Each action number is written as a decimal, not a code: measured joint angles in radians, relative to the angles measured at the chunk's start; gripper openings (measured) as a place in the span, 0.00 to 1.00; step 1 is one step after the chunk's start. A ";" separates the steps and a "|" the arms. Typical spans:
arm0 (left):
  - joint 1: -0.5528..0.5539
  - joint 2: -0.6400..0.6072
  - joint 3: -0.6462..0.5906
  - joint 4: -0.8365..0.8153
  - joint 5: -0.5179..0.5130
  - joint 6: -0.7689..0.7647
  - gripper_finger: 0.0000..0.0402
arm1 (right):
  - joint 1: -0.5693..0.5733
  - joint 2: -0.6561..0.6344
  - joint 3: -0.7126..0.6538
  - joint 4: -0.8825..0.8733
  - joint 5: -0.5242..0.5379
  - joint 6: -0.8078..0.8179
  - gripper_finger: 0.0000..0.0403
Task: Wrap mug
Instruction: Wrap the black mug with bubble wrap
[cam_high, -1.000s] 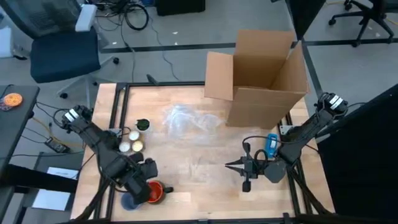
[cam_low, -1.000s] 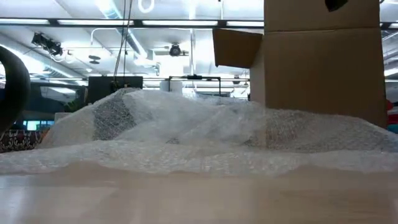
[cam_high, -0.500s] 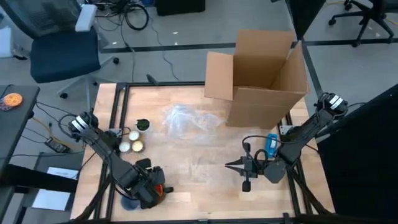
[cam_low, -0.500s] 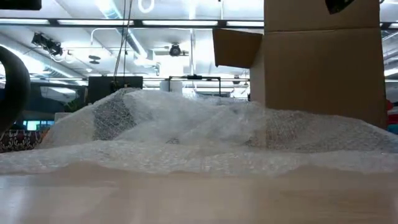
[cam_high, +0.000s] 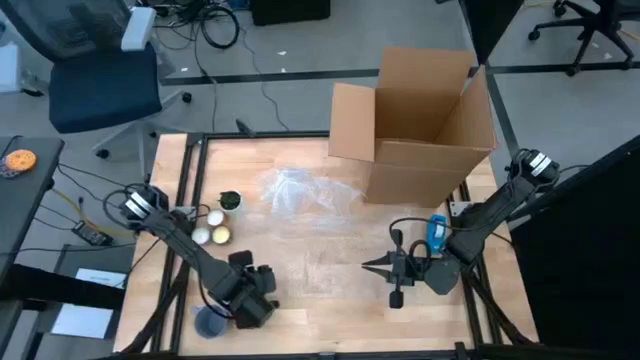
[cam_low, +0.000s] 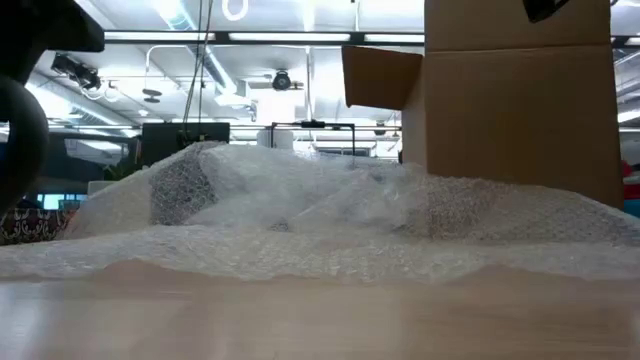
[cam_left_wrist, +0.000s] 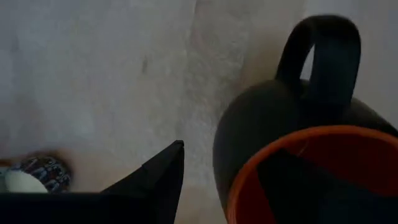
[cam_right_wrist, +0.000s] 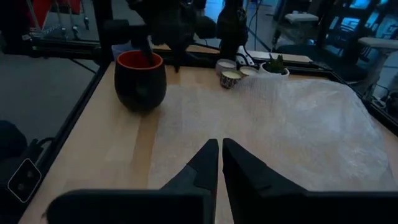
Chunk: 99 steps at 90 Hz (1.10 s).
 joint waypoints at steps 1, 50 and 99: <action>0.000 0.001 0.000 0.000 0.001 0.006 0.44 | 0.000 0.000 0.000 0.000 0.000 0.000 0.00; 0.004 0.041 -0.001 -0.005 -0.017 0.169 0.02 | 0.000 0.000 0.000 -0.004 0.000 -0.001 0.00; 0.113 0.037 0.214 -0.059 -0.024 0.320 0.01 | -0.008 0.000 0.000 -0.008 0.000 0.009 0.00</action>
